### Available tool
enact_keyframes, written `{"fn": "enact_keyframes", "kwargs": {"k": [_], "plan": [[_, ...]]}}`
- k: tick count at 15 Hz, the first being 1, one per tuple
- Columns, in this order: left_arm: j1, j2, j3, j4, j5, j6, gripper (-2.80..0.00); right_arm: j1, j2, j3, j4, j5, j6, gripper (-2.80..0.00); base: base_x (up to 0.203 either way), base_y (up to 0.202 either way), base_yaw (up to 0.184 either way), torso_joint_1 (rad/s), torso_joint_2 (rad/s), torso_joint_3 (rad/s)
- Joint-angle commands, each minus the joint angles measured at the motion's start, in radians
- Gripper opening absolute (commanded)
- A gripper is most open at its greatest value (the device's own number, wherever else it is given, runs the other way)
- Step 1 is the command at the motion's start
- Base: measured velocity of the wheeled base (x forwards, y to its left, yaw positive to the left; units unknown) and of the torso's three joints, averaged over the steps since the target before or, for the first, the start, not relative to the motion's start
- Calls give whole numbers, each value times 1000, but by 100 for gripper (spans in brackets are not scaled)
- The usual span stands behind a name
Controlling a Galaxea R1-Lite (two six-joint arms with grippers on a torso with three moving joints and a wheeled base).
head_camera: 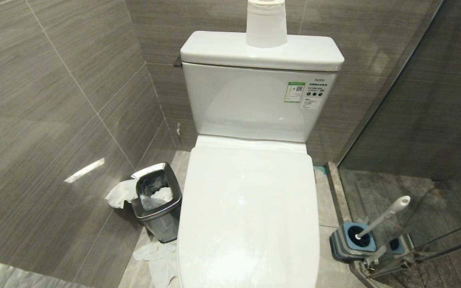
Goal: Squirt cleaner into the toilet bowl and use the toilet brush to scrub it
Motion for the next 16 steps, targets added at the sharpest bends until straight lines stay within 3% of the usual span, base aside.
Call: {"fn": "enact_keyframes", "kwargs": {"k": [1,7,11,16], "plan": [[-1,-84,43,2,-6,8,-280,0,1,-1,0,0,0,-280,0,0,0,0,0,0],[-16,-203,154,-2,1,17,-280,0,1,0,0,0,0,-280,0,0,0,0,0,0],[-26,-292,269,-24,15,58,-280,0,1,0,0,0,0,-280,0,0,0,0,0,0],[-27,-294,488,-285,74,62,-280,0,1,0,0,0,0,-280,0,0,0,0,0,0]]}}
